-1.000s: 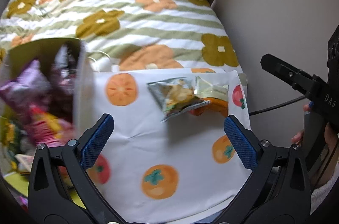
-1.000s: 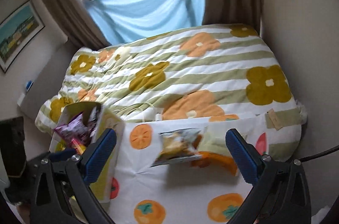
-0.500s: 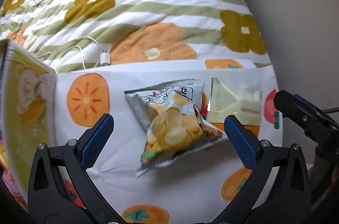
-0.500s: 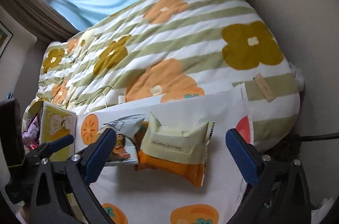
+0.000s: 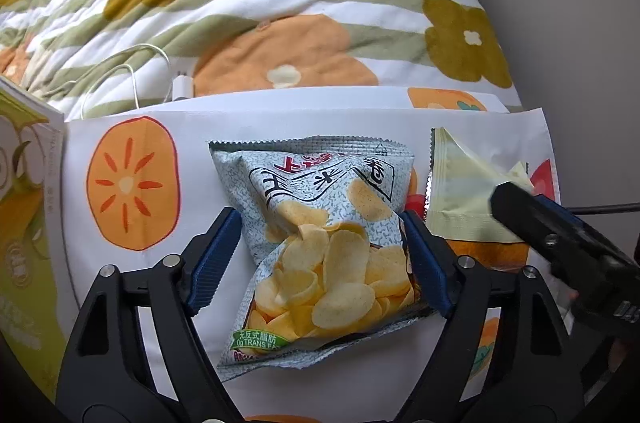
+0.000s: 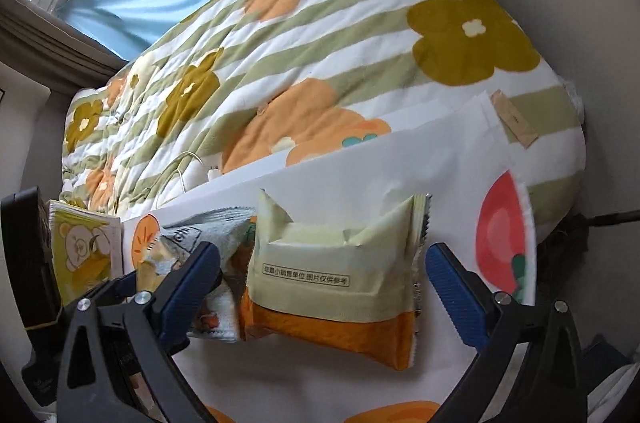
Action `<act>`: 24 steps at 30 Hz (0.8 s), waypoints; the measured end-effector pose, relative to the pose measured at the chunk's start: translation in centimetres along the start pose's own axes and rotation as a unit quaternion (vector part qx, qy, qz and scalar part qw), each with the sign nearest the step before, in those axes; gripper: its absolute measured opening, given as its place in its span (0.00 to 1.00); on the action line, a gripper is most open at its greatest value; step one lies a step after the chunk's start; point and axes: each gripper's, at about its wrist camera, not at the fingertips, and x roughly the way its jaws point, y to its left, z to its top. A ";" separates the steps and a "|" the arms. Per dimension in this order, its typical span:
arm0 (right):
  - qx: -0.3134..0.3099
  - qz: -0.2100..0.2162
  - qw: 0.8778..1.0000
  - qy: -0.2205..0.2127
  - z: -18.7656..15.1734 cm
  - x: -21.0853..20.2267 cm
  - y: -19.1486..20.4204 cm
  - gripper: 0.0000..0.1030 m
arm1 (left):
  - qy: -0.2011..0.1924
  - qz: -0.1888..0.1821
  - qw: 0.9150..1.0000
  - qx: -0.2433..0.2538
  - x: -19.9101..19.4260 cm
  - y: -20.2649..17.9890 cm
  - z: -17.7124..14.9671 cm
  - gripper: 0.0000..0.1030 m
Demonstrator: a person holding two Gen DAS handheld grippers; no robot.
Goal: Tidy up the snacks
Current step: 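Grasp the potato chip bag with left tool while right tool grasps the cream-orange cake bag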
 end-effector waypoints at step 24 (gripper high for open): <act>0.000 -0.038 0.999 0.028 -1.7 3.5 0.1 0.99 | -0.027 0.012 1.000 0.002 -3.3 2.5 -2.5 0.65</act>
